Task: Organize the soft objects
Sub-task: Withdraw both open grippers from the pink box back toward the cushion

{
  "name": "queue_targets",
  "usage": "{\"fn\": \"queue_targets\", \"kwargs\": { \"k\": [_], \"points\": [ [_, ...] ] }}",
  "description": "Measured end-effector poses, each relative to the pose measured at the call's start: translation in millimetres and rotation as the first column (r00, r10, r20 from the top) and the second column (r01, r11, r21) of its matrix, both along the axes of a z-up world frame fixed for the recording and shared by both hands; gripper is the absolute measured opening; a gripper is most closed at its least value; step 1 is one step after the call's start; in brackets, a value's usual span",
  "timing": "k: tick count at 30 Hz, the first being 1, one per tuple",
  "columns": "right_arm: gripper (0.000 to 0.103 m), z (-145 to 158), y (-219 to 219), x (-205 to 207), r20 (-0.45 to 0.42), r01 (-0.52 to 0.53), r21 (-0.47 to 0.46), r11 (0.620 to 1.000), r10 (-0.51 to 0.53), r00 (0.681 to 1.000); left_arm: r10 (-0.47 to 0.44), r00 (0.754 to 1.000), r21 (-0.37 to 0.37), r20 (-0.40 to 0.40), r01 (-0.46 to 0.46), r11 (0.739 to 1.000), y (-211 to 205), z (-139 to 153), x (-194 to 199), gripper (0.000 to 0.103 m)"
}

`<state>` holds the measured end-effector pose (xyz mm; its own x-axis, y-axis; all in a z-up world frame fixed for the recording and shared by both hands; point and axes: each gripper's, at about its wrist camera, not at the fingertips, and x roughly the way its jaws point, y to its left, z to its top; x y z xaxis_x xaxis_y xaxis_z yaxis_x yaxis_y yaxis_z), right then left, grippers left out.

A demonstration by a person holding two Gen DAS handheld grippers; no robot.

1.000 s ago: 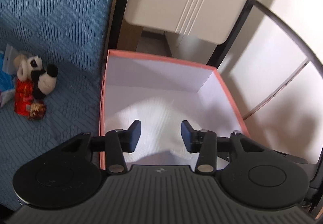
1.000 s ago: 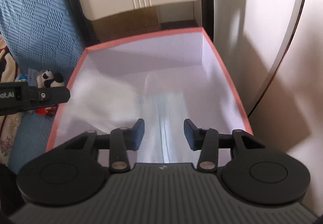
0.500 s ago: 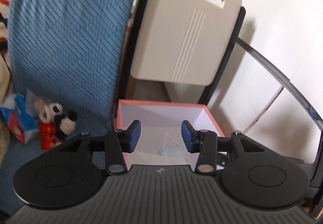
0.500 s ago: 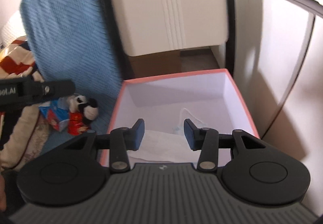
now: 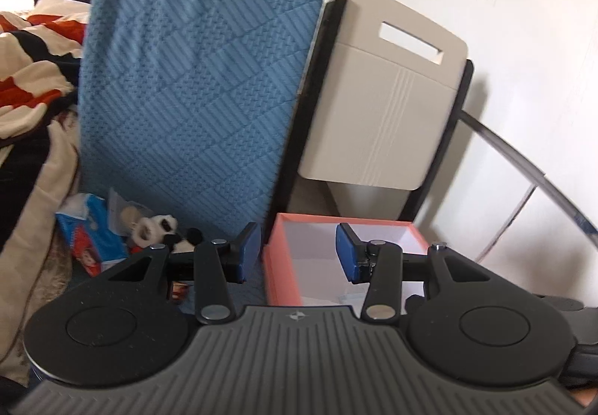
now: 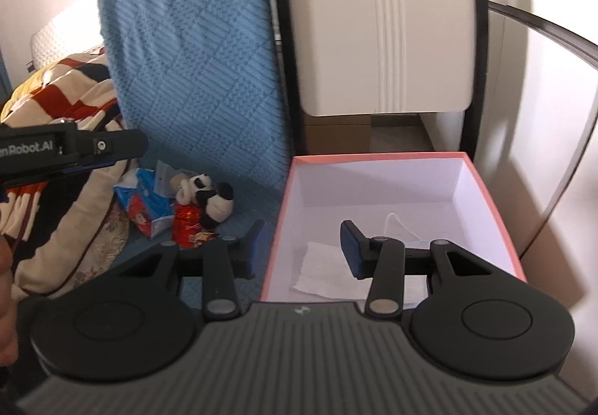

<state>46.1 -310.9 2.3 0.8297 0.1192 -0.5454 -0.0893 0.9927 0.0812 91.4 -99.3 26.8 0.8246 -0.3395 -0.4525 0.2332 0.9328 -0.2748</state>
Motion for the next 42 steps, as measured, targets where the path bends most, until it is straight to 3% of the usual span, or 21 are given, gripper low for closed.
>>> {"fn": "queue_targets", "kwargs": {
  "k": [5,14,21,32,42],
  "points": [
    [0.046,-17.5,21.2,-4.5,0.019,-0.034,-0.01,0.999,0.035,0.999,0.025,1.0,0.015,0.005,-0.025,1.0,24.0,-20.7,-6.6,0.051],
    [0.046,-71.4,60.0,-7.0,-0.037,-0.092,-0.039,0.995,0.09,0.995,0.122,0.993,0.095,-0.003,-0.121,0.988,50.5,-66.4,-13.4,0.051],
    [0.046,-102.8,80.0,-5.2,-0.063,-0.095,-0.022,0.995,0.093,0.994,0.107,0.992,0.098,-0.061,-0.101,0.99,64.0,-106.9,-14.2,0.051],
    [0.046,-116.5,106.5,-10.9,-0.026,-0.116,-0.054,0.992,0.115,0.993,0.056,0.995,0.088,-0.086,-0.048,0.995,74.6,-135.8,-23.4,0.051],
    [0.046,-120.1,98.2,-8.5,-0.033,-0.099,0.014,0.995,0.099,0.994,0.121,0.99,0.091,-0.074,-0.114,0.989,86.0,-143.0,-22.1,0.051]
  ]
}}
